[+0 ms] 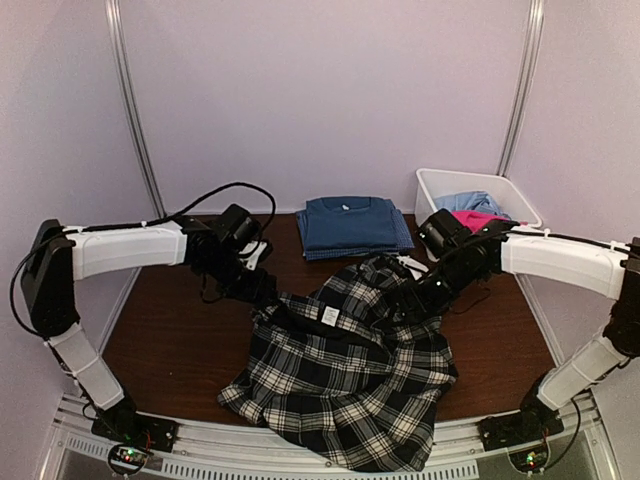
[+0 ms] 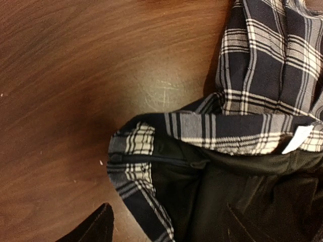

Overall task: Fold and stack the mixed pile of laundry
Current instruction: Pick up the crumpled skirt from the center of the board.

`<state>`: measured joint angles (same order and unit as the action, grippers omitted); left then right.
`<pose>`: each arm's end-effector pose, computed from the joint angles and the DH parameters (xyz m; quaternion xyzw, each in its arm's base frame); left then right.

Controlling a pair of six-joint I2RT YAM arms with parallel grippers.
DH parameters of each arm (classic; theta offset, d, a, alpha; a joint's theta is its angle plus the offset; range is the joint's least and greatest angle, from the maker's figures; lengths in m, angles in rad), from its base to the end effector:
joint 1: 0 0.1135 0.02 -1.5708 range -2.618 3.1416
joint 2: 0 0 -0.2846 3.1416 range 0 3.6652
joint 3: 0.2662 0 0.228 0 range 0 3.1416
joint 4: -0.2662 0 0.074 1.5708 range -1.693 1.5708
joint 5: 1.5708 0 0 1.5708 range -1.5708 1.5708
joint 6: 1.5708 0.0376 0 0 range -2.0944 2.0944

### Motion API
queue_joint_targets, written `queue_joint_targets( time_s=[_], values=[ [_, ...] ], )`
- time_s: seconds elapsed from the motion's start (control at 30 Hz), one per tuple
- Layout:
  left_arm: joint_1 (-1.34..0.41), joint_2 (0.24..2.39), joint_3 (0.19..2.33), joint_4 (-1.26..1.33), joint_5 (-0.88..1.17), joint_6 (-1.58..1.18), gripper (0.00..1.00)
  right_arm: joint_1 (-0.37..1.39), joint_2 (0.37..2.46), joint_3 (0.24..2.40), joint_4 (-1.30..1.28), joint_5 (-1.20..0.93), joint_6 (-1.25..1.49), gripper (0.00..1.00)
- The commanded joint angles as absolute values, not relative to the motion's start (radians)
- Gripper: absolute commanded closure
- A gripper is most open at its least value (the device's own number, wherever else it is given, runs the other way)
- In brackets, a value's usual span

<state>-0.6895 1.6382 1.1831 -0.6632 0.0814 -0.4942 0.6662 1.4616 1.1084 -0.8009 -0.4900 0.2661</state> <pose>0.2387 -0.2007 0.2544 0.1040 0.9682 -0.1580 0.1639 0.1931 0.1743 0.2786 -0.2378 0.9203 0.3022 0.0726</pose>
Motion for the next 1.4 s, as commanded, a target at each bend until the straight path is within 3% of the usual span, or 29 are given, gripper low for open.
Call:
queue_joint_targets(
  time_s=[0.0,0.5,0.6,0.7,0.87,0.97,1.07,1.1,1.27,1.37],
  values=[
    [-0.659,1.755,1.278,-0.694,0.1,-0.335,0.25,0.711,1.477,1.086,-0.831,-0.491,0.291,0.29],
    [-0.575,1.984,1.374,-0.746,0.171,-0.254,0.29,0.817,1.571,1.071,-0.858,-0.463,0.339,0.26],
    [-0.575,1.998,1.371,-0.741,0.197,-0.249,0.38,0.833,1.58,1.063,-0.884,-0.448,0.339,0.34],
    [-0.575,2.004,1.35,-0.729,0.205,-0.244,0.41,0.849,1.582,1.05,-0.903,-0.444,0.333,0.39],
    [-0.575,2.02,1.341,-0.696,0.238,-0.228,0.52,0.857,1.579,0.998,-0.915,-0.442,0.319,0.58],
    [-0.574,1.999,1.359,-0.703,0.192,-0.223,0.66,0.857,1.574,0.982,-0.947,-0.406,0.305,0.74],
    [-0.554,1.946,1.37,-0.697,0.146,-0.238,0.97,0.855,1.553,0.992,-0.986,-0.357,0.299,0.86],
    [-0.541,1.923,1.373,-0.701,0.118,-0.249,1.0,0.852,1.545,1.004,-1.005,-0.339,0.298,0.89],
    [-0.472,1.768,1.426,-0.748,-0.014,-0.279,1.0,0.827,1.497,1.132,-1.143,-0.199,0.278,1.0],
    [-0.457,1.681,1.512,-0.798,-0.08,-0.262,1.0,0.786,1.482,1.291,-1.238,-0.084,0.256,1.0]
  ],
)
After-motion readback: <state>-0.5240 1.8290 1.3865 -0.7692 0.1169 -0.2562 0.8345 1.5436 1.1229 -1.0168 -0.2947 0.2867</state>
